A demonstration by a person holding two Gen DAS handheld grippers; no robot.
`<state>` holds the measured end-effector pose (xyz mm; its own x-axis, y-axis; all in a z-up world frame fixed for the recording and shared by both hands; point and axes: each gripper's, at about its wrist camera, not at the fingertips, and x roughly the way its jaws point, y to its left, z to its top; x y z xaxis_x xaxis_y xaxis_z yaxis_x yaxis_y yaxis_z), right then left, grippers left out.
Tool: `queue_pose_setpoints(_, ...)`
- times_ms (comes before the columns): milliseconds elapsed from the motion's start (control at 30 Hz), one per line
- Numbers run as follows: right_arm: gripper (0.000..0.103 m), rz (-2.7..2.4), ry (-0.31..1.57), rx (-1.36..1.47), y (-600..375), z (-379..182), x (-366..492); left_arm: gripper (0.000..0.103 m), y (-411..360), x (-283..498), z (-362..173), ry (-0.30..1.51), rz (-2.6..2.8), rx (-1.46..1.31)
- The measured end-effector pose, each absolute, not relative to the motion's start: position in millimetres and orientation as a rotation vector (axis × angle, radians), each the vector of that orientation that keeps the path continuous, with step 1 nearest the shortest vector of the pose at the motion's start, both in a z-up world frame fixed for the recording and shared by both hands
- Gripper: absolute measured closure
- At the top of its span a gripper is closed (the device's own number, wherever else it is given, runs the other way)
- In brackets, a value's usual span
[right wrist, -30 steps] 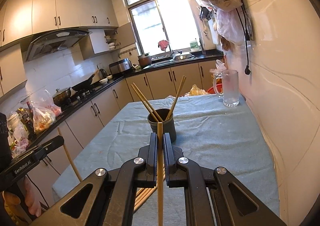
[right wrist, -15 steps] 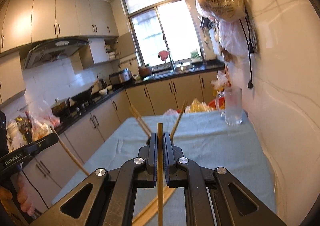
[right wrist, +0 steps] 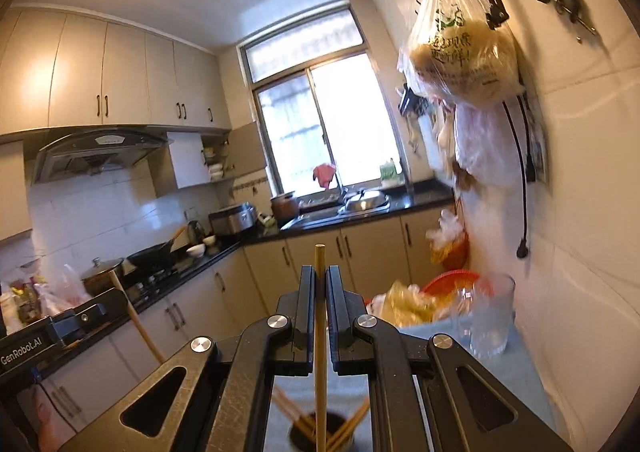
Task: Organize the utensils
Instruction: 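Lift both held chopsticks and carry them above the black holder cup, then open the left tool to drop its chopstick into the holder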
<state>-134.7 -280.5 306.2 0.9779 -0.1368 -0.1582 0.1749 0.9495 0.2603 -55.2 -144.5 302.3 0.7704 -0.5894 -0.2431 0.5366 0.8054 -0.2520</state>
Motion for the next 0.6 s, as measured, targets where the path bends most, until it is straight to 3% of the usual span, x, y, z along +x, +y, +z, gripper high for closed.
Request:
queue_pose_setpoints(300,0.097,-0.194,0.219,0.325,-295.9,250.3,-80.6,0.098,-185.7,0.5,237.9,0.505,-0.597,-0.130)
queue_pose_setpoints(433,0.096,-0.176,0.277,0.313,-295.2,232.8,-74.0,0.098,-183.3,-1.4,233.4,0.503,-0.592,-0.134)
queue_pose_setpoints(533,0.096,-0.174,0.287,0.318,-297.6,228.1,-75.6,0.094,-179.2,-7.2,236.2,0.492,-0.594,-0.139)
queue_pose_setpoints(600,0.092,-0.174,0.288,0.319,-298.8,230.0,-78.2,0.081,-175.7,-13.6,241.0,0.484,-0.594,-0.142)
